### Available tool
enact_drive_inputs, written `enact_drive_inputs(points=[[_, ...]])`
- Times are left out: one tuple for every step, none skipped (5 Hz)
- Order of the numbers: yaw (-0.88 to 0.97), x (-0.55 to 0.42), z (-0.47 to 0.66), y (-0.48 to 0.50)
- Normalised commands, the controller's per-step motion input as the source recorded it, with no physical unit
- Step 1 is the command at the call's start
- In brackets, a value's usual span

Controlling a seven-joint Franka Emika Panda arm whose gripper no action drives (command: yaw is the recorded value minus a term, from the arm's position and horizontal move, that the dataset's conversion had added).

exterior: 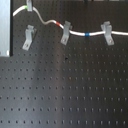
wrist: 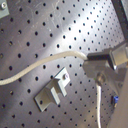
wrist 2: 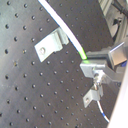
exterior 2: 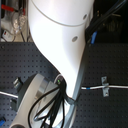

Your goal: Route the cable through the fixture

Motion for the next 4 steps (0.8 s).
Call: enact_drive_inputs(points=[[0.0,0.0,0.24,-0.002],[0.0,0.0,0.0,-0.011],[0.0,0.004,0.47,-0.007],[0.0,0.006,0.47,-0.024]])
